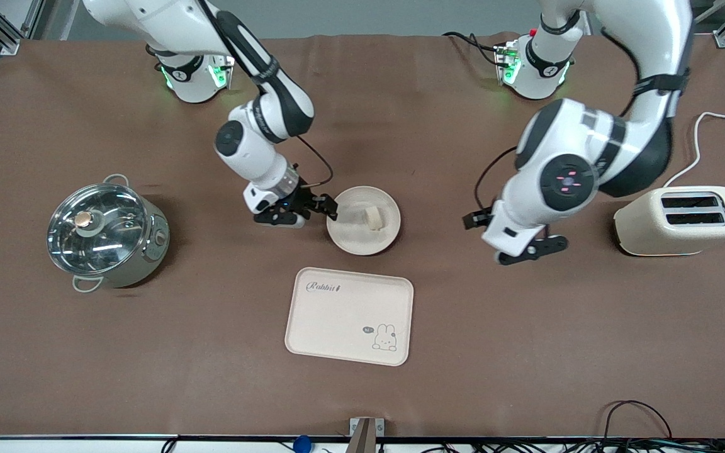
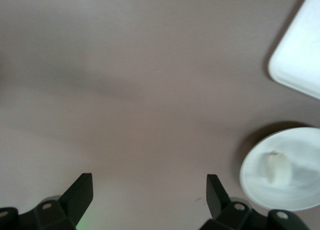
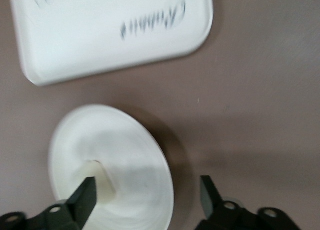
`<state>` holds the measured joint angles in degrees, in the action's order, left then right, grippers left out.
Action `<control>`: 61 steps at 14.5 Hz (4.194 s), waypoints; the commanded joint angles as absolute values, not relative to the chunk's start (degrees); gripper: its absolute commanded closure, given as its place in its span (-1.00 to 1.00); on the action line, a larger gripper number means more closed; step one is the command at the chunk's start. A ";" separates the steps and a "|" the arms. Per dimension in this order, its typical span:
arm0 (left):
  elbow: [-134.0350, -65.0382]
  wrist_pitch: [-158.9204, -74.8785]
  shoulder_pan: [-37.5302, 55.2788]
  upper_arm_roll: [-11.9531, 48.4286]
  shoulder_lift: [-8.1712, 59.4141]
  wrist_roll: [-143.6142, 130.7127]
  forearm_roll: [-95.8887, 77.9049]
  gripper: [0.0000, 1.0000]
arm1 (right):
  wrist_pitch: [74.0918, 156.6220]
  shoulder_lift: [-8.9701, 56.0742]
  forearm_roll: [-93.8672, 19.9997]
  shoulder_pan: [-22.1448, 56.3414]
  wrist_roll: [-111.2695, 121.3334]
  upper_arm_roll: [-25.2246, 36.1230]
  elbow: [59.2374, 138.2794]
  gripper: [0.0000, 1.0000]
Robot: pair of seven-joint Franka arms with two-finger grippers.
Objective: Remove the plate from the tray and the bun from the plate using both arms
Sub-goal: 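Release the plate and withdraw the right gripper while the left gripper grasps the bun, then lift the cream bun with the left gripper and carry it toward the toaster, then lower the bun onto the table beside the toaster and open the left gripper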
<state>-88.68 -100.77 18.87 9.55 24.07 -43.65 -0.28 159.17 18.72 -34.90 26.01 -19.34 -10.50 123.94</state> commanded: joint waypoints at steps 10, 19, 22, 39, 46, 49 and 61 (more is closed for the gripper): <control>-88.33 -129.54 35.58 9.49 39.80 -65.99 -1.14 -0.91 | 110.61 -0.09 -12.33 -3.44 -4.92 -6.35 113.24 -1.00; -89.91 -131.31 38.85 9.49 43.85 -66.80 -1.14 -0.22 | 89.47 -4.82 1.21 0.26 3.52 5.36 95.54 -1.00; -90.00 -131.40 39.46 9.49 44.12 -67.76 -1.23 0.11 | 89.12 -7.64 1.05 0.44 2.90 5.10 95.45 -1.00; -92.90 -117.95 10.30 9.14 35.76 -60.56 5.89 0.39 | 88.33 -6.59 1.50 3.69 3.08 4.66 90.88 -1.00; -93.25 -121.90 3.70 9.23 39.90 -59.24 6.06 0.23 | 88.07 -6.42 1.41 3.16 2.99 4.92 90.44 -1.00; -92.73 -122.52 3.78 8.97 40.78 -58.97 6.06 -0.99 | 87.45 -6.42 1.41 3.43 2.90 4.92 90.44 -1.00; -80.88 -97.87 3.43 8.88 23.13 -37.22 6.33 -1.00 | 85.62 -6.50 1.41 2.20 2.99 5.27 90.62 -1.00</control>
<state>-83.08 -104.09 3.76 8.72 25.82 -43.69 5.17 87.64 -6.85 0.41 3.13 3.52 5.17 91.59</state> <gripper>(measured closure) 0.000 0.000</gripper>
